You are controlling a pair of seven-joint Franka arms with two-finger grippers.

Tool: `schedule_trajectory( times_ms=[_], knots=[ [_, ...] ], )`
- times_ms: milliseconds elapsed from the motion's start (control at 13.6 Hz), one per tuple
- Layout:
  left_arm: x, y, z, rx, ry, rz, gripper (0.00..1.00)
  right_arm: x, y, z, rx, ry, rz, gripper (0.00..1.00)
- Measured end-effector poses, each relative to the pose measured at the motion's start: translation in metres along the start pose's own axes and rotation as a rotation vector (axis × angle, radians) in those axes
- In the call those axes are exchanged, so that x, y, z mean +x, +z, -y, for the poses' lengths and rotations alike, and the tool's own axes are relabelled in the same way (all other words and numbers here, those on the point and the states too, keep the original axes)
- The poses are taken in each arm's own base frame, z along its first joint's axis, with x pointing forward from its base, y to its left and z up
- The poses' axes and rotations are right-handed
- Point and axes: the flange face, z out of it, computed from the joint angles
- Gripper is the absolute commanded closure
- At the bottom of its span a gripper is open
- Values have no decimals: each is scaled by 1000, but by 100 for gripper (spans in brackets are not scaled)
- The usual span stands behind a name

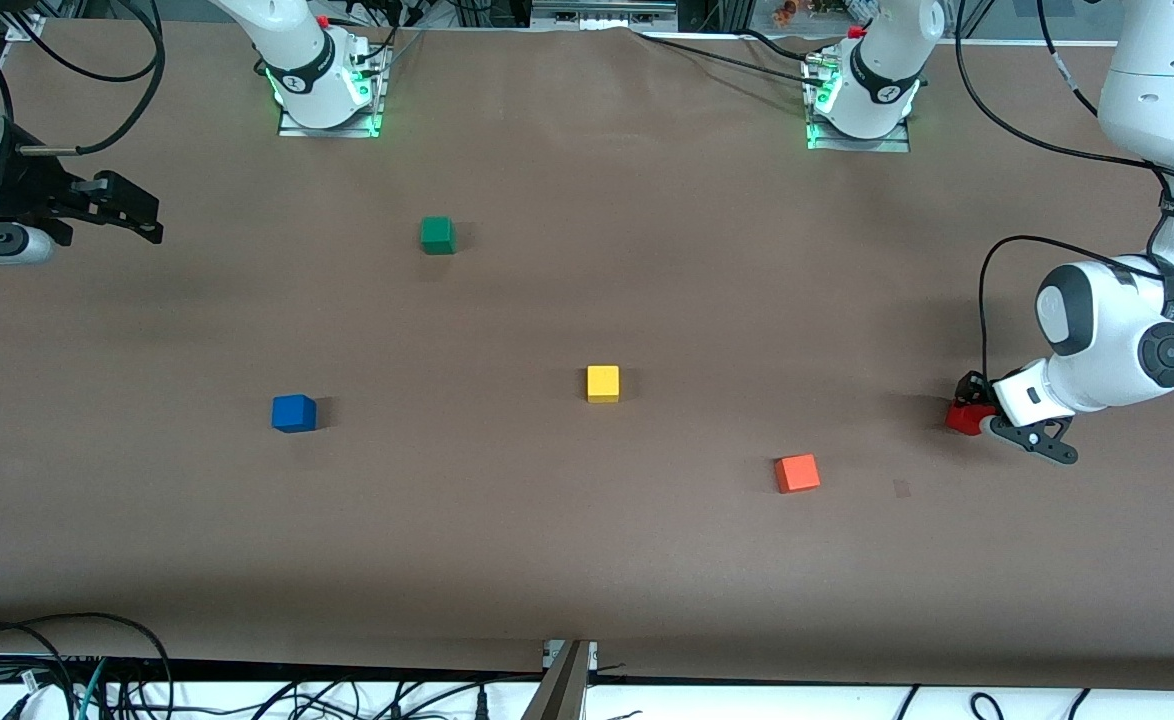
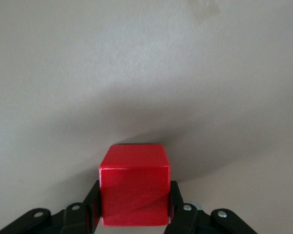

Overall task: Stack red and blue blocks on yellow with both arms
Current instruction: 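Reach the left gripper down to the red cube and grasp it, then carry the red cube toward the yellow cube while the right gripper reaches the blue cube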

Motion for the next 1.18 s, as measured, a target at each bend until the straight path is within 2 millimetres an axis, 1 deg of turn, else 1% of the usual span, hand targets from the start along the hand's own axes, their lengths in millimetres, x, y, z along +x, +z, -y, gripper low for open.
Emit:
schedule_trajectory(
  times_ms=[147,294,367,441,514,588,734,881,1028,1102,1175],
  knots=[
    [15,-18,-10,2,22,-21,100,0,0,0,0,0,0,0],
    [41,-46,-33,-9,27,-34,100,0,0,-1,-6,1,-1,0],
    [55,-61,-47,-13,10,-44,100,1,0,-3,-18,2,-4,0],
    [70,-74,-66,-15,-15,-56,100,2,0,-4,-28,3,-10,0],
    [85,-84,-90,-16,-43,-68,100,4,2,-5,-32,4,-10,0],
    [100,-90,-118,-16,-73,-79,100,7,8,-5,-34,5,-1,0],
    [126,-98,-184,-20,-128,-93,100,19,30,-4,-39,4,39,0],
    [145,-104,-256,-27,-188,-104,100,35,65,-3,-45,3,98,0],
    [160,-108,-332,-39,-248,-116,100,54,103,-5,-47,-11,141,0],
    [165,-105,-368,-47,-276,-115,100,64,121,-5,-46,-35,147,0],
    [170,-98,-401,-54,-302,-110,100,74,137,-4,-45,-52,143,0]
  ],
)
